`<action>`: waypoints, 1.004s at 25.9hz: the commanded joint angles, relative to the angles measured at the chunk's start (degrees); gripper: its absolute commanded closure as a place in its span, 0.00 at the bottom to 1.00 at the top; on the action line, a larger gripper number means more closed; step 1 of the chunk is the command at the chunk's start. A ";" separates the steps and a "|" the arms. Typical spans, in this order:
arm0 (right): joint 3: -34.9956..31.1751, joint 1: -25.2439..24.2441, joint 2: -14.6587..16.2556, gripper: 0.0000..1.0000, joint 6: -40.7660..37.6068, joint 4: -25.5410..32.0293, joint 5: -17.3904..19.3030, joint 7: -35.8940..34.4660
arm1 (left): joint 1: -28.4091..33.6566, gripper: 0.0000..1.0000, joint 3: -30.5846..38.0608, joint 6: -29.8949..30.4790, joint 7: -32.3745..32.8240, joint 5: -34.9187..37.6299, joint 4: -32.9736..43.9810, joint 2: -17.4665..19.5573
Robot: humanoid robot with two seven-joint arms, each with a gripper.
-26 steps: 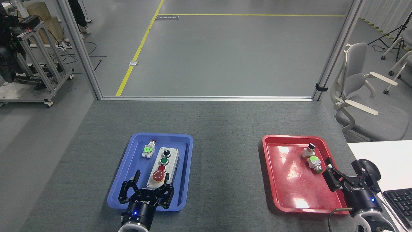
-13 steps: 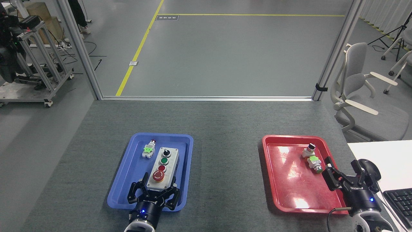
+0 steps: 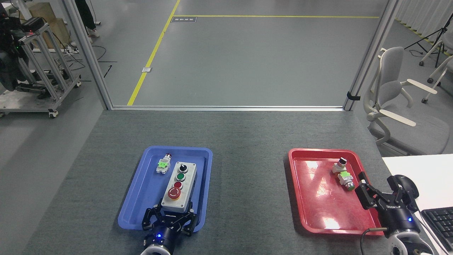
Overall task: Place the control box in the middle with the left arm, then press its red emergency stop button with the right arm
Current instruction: 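Carry the control box with the left gripper to the table middle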
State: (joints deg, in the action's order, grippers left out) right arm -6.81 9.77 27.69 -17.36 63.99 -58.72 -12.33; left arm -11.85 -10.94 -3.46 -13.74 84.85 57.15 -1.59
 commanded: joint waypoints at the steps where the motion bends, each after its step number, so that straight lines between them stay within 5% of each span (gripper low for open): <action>1: -0.14 -0.01 0.08 0.00 -0.04 0.00 0.01 0.20 | -1.95 0.05 0.04 -0.31 -0.59 -1.79 -4.33 -0.34; 4: -0.14 -0.10 -0.01 0.00 0.04 0.00 0.01 0.20 | -2.65 0.28 0.04 -0.40 -3.84 -4.95 -6.35 -0.34; 9: -0.14 0.07 0.17 0.00 -0.04 0.00 0.09 0.20 | -2.30 0.95 -0.14 -0.49 -7.53 -5.74 -4.94 -0.16; 10: -0.14 0.07 0.25 0.00 0.04 0.00 0.09 0.20 | -2.21 1.00 -0.31 -0.49 -7.71 -5.74 -3.80 -0.16; 14: -0.14 -0.01 0.17 0.00 0.04 0.00 0.09 0.20 | -0.89 1.00 -0.75 -0.58 -6.74 -5.74 4.55 -0.51; 19: -0.14 -0.01 0.25 0.00 -0.04 0.00 0.09 0.20 | -2.83 1.00 -5.32 -0.75 -1.73 -5.04 7.01 -6.14; 26: -0.14 -0.01 0.25 0.00 -0.04 0.00 0.09 0.20 | -8.01 1.00 -25.10 -13.41 1.08 -12.86 3.50 -6.49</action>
State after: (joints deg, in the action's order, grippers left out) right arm -6.94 9.75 27.89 -17.38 63.98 -58.62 -12.13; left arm -18.34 -29.19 -12.97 -13.71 75.90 61.96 -7.85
